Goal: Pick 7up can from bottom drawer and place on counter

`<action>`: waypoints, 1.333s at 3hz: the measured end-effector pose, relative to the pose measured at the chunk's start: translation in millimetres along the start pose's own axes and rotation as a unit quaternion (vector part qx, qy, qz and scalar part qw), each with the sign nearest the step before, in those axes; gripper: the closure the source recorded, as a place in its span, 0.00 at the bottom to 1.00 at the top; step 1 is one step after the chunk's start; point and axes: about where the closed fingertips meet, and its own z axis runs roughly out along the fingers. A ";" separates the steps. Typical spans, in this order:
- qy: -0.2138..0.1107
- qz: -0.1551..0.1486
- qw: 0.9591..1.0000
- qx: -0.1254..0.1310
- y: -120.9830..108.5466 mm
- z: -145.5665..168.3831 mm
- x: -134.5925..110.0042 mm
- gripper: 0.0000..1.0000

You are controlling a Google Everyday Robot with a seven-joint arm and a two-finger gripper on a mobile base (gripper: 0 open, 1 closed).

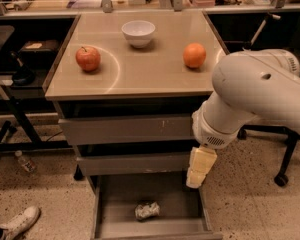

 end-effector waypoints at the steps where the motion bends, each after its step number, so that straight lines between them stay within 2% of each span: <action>1: -0.001 0.000 1.000 0.000 -0.3 1.5 0.0 0.00; 2: -0.018 0.010 1.000 -0.023 8.8 31.6 -1.0 0.00; 4: -0.022 0.034 0.998 -0.051 30.2 149.4 -7.4 0.00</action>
Offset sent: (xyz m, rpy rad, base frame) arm -0.0073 0.0205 -0.0721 0.1126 0.0992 -0.0147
